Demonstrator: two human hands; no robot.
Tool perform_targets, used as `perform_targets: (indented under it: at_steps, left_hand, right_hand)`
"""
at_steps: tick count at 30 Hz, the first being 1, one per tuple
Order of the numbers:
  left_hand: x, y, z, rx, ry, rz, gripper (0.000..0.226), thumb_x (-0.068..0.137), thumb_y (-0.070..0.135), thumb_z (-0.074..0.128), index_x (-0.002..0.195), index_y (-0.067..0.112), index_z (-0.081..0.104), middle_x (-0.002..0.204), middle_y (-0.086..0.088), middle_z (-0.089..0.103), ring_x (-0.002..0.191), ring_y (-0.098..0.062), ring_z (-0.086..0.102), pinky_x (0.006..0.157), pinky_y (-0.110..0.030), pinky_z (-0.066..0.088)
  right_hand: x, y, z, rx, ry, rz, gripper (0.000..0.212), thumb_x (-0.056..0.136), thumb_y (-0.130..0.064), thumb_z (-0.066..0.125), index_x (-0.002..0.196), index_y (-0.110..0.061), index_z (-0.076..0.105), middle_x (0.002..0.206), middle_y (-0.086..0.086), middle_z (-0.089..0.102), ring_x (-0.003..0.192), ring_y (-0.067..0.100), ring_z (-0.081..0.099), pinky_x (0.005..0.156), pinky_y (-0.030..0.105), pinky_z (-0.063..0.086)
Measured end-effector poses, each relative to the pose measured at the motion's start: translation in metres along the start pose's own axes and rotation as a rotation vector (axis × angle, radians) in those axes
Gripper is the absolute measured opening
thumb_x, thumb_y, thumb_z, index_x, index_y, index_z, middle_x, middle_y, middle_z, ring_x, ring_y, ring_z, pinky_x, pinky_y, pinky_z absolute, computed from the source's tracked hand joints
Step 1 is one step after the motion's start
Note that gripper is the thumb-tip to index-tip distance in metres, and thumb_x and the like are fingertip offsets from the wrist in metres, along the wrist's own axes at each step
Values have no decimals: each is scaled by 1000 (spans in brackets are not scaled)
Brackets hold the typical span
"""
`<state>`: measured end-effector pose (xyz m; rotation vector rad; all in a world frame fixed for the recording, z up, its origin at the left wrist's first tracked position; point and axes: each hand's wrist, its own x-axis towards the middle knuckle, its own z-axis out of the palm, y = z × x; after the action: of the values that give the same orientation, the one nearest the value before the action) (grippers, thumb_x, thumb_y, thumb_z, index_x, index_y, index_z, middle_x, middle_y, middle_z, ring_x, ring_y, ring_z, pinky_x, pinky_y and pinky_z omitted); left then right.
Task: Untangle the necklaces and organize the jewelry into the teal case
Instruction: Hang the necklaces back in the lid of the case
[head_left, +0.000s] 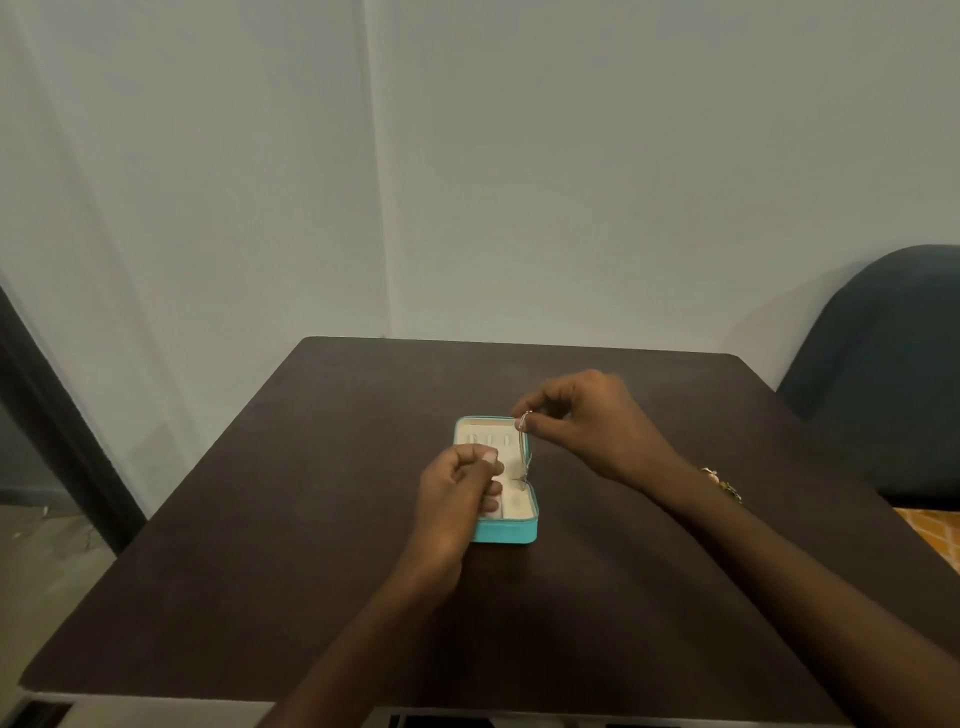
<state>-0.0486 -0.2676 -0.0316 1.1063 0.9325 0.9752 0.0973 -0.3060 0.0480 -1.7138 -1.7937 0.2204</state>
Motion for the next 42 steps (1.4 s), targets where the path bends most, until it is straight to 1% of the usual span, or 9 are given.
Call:
perform_targets:
  at_steps: [4,9,12,19,25,30,34,37,42]
  left_hand:
    - [17,6,-4,256,-4,170,11,93,15,53,96,20,62,91,0,64,70,-6,56,56,-17,46]
    - [38,7,-1,257,-143,174,32,91,8,55,123,16,57,114,0,65,87,-4,61,61,-11,47]
    - [46,6,2,265,-218,175,29,89,11,60,117,16,60,105,0,67,76,-1,62,53,-8,44]
    - [64,-10,3,313,-144,204,12,89,11,60,99,11,67,77,-10,64,55,-6,49,52,-18,44]
    - [71,-24,2,421,-20,227,18,88,17,59,102,28,61,73,4,70,66,-10,62,66,-34,51]
    - [65,-33,1,447,-11,240,23,89,17,59,110,27,57,69,4,69,59,3,59,62,-24,47]
    - [63,-42,-1,430,34,236,31,88,16,58,115,30,52,68,4,70,65,-1,62,65,-26,48]
    - [63,-49,-4,458,90,243,33,88,13,56,115,30,51,73,2,70,69,1,60,62,-11,43]
    - [59,-49,-4,536,110,319,27,89,10,55,113,20,50,74,8,60,69,-6,58,57,-10,41]
  right_hand:
    - [15,11,10,-81,-19,26,10,83,-19,67,90,-20,75,82,-4,73,71,5,63,57,10,43]
    - [34,19,22,-110,-8,56,11,80,-16,67,84,-20,76,69,-5,68,59,5,59,53,19,41]
    - [42,21,29,-129,-30,76,12,79,-17,66,85,-21,76,69,-6,68,59,5,58,56,24,46]
    - [55,29,35,-138,-34,102,9,78,-17,67,81,-19,76,76,-4,71,56,-2,54,49,8,34]
    - [61,41,41,-158,-11,147,10,81,-18,66,84,-18,75,80,-4,71,59,-1,51,52,15,35]
    - [61,52,53,-144,-28,194,11,82,-18,67,88,-16,75,86,0,73,69,9,59,61,25,45]
    - [58,55,61,-153,-35,225,11,80,-21,68,90,-19,73,87,-2,71,80,16,64,70,34,53]
    - [58,54,65,-151,-23,229,10,80,-24,70,89,-21,69,84,-5,65,82,16,62,70,33,51]
    - [63,57,72,-171,-5,235,3,82,-24,68,83,-22,67,82,-6,65,81,16,63,66,31,50]
